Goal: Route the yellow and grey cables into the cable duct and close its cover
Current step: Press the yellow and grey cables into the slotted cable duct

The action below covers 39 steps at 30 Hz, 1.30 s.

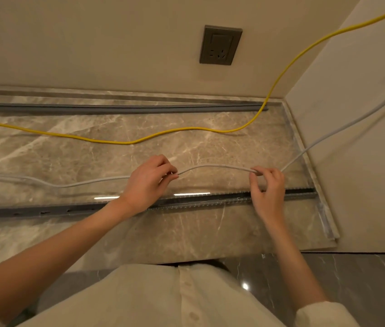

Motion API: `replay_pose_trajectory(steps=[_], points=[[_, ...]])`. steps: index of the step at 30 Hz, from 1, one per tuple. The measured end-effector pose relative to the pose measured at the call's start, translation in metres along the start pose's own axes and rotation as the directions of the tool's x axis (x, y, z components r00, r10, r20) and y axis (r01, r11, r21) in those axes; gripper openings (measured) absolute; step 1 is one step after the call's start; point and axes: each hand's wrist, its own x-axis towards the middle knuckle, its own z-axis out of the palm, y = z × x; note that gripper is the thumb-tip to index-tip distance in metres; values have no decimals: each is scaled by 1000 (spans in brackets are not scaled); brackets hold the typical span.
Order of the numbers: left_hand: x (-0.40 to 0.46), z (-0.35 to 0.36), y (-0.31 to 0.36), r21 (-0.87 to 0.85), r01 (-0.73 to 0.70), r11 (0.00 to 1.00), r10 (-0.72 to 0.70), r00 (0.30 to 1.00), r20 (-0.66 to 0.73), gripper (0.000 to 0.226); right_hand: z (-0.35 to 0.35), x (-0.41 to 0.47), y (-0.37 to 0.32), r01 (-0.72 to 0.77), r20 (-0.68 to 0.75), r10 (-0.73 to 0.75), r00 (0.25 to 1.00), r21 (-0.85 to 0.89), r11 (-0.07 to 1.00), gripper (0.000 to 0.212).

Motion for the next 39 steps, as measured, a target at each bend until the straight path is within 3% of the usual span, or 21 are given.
replay_pose_trajectory(steps=[3,6,12,16,20,25,30,34,39], points=[[-11,-2,2,-26,-39,999,41,997,72,12,-1,-11,1,-78,-77,87,993,109,991,19],[-23,4,-1,-13,-49,999,51,985,166,15,2,-17,4,-86,-97,90,991,37,996,11],[-6,5,-24,63,4,998,-16,982,188,19,-2,-1,3,125,73,-118,990,-105,987,19],[36,5,-42,155,9,988,-31,990,140,29,-1,23,-2,156,117,-133,984,-208,966,13],[77,11,-65,264,235,935,-269,958,99,55,4,32,-6,130,135,-98,986,-256,958,11],[91,21,-73,277,341,899,-389,910,141,32,1,30,-5,127,127,-96,987,-259,958,11],[84,28,-47,35,275,961,-272,912,307,16,-1,27,-6,145,79,-127,989,-289,946,13],[62,30,-31,-28,221,975,-199,919,341,14,1,24,-12,115,-27,-130,991,-306,945,14],[49,19,-30,-19,201,979,-164,845,509,14,8,23,-23,0,-146,-37,989,-242,970,16]])
